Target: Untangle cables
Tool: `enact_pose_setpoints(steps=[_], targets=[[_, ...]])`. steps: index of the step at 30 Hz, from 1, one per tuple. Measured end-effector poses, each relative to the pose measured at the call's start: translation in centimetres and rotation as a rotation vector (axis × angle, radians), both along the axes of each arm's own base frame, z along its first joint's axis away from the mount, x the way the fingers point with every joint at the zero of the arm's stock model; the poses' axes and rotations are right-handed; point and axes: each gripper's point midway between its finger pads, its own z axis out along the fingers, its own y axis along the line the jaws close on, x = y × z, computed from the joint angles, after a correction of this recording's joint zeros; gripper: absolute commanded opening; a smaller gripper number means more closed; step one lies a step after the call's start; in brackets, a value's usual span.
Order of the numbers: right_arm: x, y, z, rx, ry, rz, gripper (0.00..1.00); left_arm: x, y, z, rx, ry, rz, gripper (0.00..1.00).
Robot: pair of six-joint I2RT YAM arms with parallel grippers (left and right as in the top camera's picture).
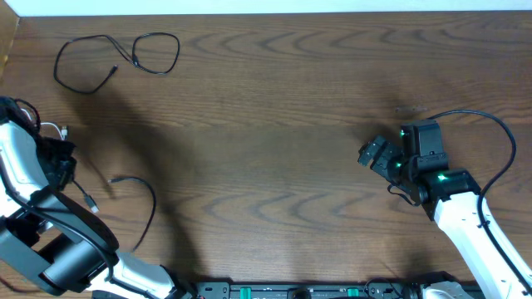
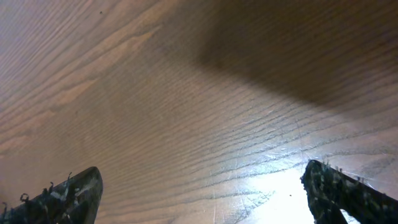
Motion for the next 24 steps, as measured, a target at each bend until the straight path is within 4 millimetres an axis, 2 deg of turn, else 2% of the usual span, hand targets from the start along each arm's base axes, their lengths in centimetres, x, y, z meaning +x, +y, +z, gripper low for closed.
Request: enact_pose_setpoints(steps=[4, 12, 24], targets=[[0.0, 0.0, 0.0, 0.0, 0.0, 0.0, 0.99, -1.1, -0.8, -0.4, -0.028, 0.038, 0.059, 0.08], [0.0, 0.0, 0.0, 0.0, 0.0, 0.0, 0.99, -0.7, -1.7, -0.4, -0.075, 0.011, 0.083, 0.08], [0.0, 0.0, 0.0, 0.0, 0.001, 0.0, 0.99, 3.6, -0.3, -0.2, 0.02, -0.107, -0.159, 0.08]])
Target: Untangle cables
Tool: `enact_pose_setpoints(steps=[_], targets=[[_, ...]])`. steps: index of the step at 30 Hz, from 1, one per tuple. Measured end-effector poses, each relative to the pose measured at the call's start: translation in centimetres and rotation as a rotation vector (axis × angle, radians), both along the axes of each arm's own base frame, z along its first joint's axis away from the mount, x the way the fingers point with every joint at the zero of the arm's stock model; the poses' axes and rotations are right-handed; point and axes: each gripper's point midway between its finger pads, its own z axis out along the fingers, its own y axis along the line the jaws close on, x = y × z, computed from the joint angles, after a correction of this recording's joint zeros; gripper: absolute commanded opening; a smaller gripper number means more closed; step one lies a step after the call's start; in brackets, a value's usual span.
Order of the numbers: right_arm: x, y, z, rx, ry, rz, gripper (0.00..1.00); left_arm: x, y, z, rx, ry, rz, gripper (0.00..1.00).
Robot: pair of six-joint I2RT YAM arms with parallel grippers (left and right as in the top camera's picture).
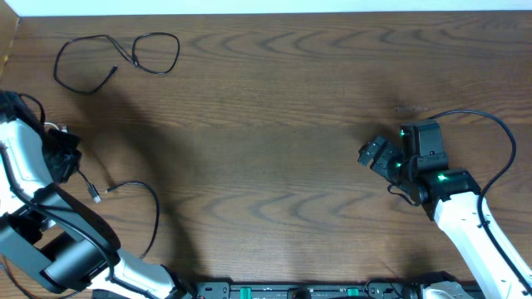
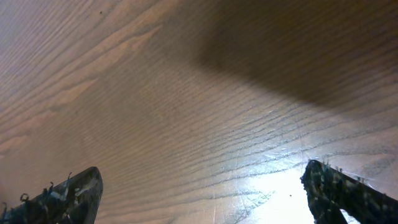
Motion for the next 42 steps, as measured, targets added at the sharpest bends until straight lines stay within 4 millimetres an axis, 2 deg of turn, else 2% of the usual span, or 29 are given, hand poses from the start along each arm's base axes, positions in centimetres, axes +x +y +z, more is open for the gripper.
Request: enact_pose_setpoints(steps=[5, 8, 10, 17, 23, 25, 27, 32, 39, 42], targets=[[0.0, 0.0, 0.0, 0.0, 0.0, 0.0, 0.99, 2.1, 0.1, 0.3, 0.072, -0.025, -0.148, 0.07], [0.0, 0.0, 0.0, 0.0, 0.0, 0.0, 0.99, 1.9, 0.6, 0.7, 0.134, 0.026, -0.191, 0.07], [0.0, 0.0, 0.0, 0.0, 0.0, 0.0, 0.99, 1.7, 1.5, 1.6, 0.184, 0.059, -0.206, 0.08], [0.0, 0.0, 0.0, 0.0, -0.001, 0.0, 0.99, 4.4, 5.5, 9.6, 0.403, -0.02, -0.205, 0.08], [0.0, 0.0, 0.0, 0.0, 0.0, 0.0, 0.99, 6.6, 7.0, 17.0, 0.547, -0.152, -0.199, 0.07], [0.0, 0.0, 0.0, 0.0, -0.001, 0.0, 0.99, 7.1, 7.2, 19.2, 0.585, -0.192, -0.19, 0.08], [0.0, 0.0, 0.0, 0.0, 0.0, 0.0, 0.99, 7.1, 7.3, 20.4, 0.609, -0.211, -0.185, 0.08], [0.0, 0.0, 0.0, 0.0, -0.001, 0.0, 0.99, 5.4, 7.5, 19.2, 0.576, -0.136, -0.174, 0.07], [0.0, 0.0, 0.0, 0.0, 0.0, 0.0, 0.99, -1.4, 8.9, 15.7, 0.473, 0.082, 0.014, 0.07], [0.0, 0.0, 0.0, 0.0, 0.0, 0.0, 0.99, -3.5, 9.3, 14.1, 0.426, 0.148, 0.089, 0.07]])
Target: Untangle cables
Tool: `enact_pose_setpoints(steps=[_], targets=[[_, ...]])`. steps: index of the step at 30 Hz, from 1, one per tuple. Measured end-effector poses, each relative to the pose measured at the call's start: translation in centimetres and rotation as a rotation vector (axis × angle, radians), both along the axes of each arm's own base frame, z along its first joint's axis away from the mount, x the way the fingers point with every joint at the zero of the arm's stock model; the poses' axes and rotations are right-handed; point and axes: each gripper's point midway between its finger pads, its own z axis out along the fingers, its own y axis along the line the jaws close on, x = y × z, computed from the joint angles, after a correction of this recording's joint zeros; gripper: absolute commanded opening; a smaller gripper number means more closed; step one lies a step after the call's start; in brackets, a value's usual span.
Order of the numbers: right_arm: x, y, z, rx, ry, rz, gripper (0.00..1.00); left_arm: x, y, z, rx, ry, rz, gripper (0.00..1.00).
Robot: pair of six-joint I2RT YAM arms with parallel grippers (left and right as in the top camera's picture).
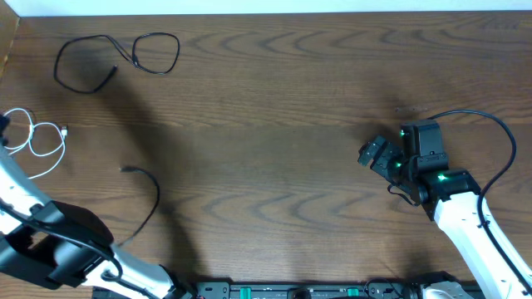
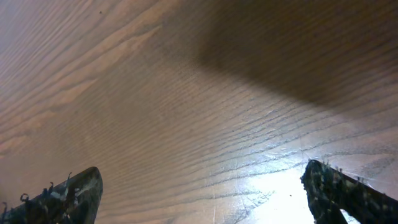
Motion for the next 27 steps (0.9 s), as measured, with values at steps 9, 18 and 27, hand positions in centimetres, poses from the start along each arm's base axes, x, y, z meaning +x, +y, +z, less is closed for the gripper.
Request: enact_pose_setpoints(steps=[9, 18, 27], targets=[[0.0, 0.0, 0.0, 0.0, 0.0, 0.0, 0.99, -0.1, -0.8, -3.1, -0.08, 0.073, 0.039, 0.07], [0.0, 0.0, 0.0, 0.0, 0.0, 0.0, 0.99, 2.5, 0.2, -3.0, -0.031, 0.032, -0.048, 0.07], [0.0, 0.0, 0.0, 0.0, 0.0, 0.0, 0.99, 1.4, 5.3, 1.0, 0.273, 0.098, 0.037, 0.07]])
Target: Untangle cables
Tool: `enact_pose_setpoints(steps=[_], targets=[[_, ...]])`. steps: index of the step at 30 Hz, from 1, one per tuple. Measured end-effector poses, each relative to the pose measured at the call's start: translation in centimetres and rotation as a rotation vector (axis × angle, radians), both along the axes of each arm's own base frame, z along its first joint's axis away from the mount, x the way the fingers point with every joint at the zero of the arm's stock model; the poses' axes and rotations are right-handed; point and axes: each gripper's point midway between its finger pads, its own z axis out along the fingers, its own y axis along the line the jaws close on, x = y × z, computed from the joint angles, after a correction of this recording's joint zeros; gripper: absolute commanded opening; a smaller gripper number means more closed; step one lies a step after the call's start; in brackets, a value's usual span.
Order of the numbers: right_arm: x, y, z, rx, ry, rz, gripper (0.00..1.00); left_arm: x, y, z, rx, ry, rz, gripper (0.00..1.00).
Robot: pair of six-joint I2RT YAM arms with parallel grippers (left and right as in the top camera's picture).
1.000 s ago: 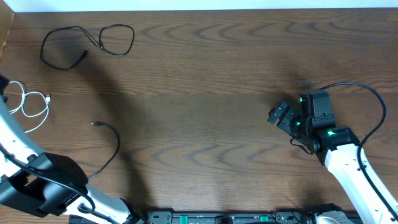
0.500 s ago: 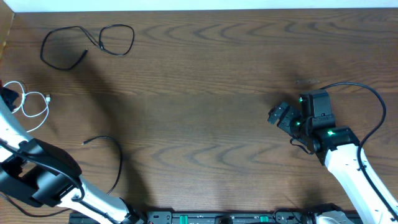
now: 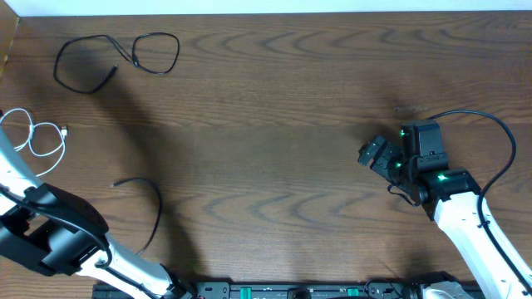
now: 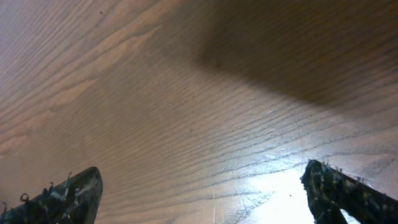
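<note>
A black cable lies in two loops at the table's far left corner. A white cable is coiled at the left edge, one strand running off the frame. A second black cable curves from a free end near the left down towards the front edge. Only my left arm's links show at the lower left; its gripper is off the left edge. My right gripper rests open low over bare wood on the right, holding nothing; its fingertips stand wide apart.
The wooden table stretches between the two arms. The right arm's own black lead arcs behind it. The table's far edge meets a white wall along the top.
The free end of the lower black cable has shifted a little left and nearer the front. My left arm's links have moved slightly at the lower left. The right arm is unchanged.
At first my left gripper was at the left side, on the white cable, with the lower black cable's plug just beside it. Later the gripper was past the left edge and the white cable lay coiled apart from the black one, as now. The right gripper stayed open throughout.
</note>
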Motion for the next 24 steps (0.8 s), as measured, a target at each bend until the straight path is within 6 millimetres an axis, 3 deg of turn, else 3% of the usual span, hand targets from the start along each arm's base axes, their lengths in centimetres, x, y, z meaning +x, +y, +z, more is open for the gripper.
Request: enact_pose_setpoints(steps=[8, 11, 17, 24], targets=[[0.0, 0.0, 0.0, 0.0, -0.001, 0.0, 0.99, 1.2, 2.1, 5.1, 0.158, -0.077, -0.008, 0.07], [0.0, 0.0, 0.0, 0.0, 0.0, 0.0, 0.99, 0.9, 2.1, 5.8, 0.17, -0.069, -0.005, 0.07], [0.0, 0.0, 0.0, 0.0, 0.0, 0.0, 0.99, -1.0, 1.3, 4.4, 0.123, 0.035, 0.03, 0.08], [0.0, 0.0, 0.0, 0.0, 0.0, 0.0, 0.99, -1.9, -0.7, -0.3, -0.038, 0.083, 0.039, 0.08]])
